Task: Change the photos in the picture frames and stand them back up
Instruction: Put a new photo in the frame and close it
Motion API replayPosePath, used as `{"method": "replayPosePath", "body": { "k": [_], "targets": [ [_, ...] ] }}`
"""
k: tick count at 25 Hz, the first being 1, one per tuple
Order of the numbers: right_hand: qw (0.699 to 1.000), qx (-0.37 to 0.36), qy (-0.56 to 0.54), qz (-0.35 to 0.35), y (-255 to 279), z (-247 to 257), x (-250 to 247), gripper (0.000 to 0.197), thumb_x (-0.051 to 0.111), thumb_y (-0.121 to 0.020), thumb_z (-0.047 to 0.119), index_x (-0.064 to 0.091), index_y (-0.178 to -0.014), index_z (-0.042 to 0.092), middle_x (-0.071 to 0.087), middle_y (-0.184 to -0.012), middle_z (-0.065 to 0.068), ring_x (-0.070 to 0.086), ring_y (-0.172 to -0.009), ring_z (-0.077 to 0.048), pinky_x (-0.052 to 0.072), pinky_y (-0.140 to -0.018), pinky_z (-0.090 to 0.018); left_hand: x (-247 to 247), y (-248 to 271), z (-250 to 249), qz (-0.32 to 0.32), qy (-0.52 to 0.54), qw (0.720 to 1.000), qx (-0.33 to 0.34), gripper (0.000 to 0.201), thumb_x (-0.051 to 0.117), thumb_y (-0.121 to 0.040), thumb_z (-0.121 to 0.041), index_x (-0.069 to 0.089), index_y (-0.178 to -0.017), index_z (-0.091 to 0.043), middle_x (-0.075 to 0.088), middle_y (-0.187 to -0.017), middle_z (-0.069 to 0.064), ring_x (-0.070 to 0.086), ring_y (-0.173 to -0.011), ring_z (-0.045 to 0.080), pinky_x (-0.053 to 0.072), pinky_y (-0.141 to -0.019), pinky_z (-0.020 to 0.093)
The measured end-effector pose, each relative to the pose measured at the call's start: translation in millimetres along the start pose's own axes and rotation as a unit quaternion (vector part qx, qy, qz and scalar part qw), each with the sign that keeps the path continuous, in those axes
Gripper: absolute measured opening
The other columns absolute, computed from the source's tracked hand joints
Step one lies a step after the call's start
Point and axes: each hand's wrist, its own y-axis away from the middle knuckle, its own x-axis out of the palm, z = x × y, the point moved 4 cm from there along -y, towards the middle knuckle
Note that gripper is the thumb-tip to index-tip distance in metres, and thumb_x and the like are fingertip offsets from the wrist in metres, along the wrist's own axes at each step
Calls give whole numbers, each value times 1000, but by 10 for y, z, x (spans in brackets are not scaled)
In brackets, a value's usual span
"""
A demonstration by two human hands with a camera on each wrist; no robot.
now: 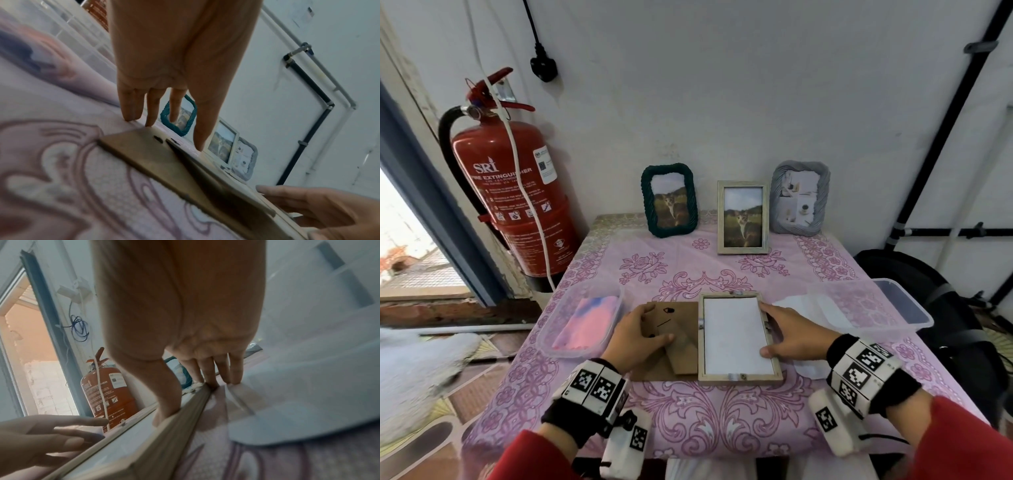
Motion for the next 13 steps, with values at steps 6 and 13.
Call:
{"method": "replayPosePath", "body": {
  "k": [6, 13],
  "targets": [
    [996, -38, -75, -38, 55, -23, -28, 81, 80, -70, 15, 38, -140, 13, 49, -140, 1, 45, -130, -15, 34, -112, -35, -62, 33, -98, -80, 19, 996, 23, 63, 73, -78, -14, 44, -135, -14, 48, -131, 9, 50, -117, 21, 42, -96, 28],
    [993, -44, -103, -39, 68, -30, -24, 81, 80, -70, 13, 39, -140, 12, 48, -141, 0, 44, -131, -14, 32, -113, -33, -243, 62, -273, -135, 96, 986, 12, 37, 61, -86, -11, 57, -122, -10, 61, -92, 1, 57, -77, 12, 48, -72, 26]
  ]
}}
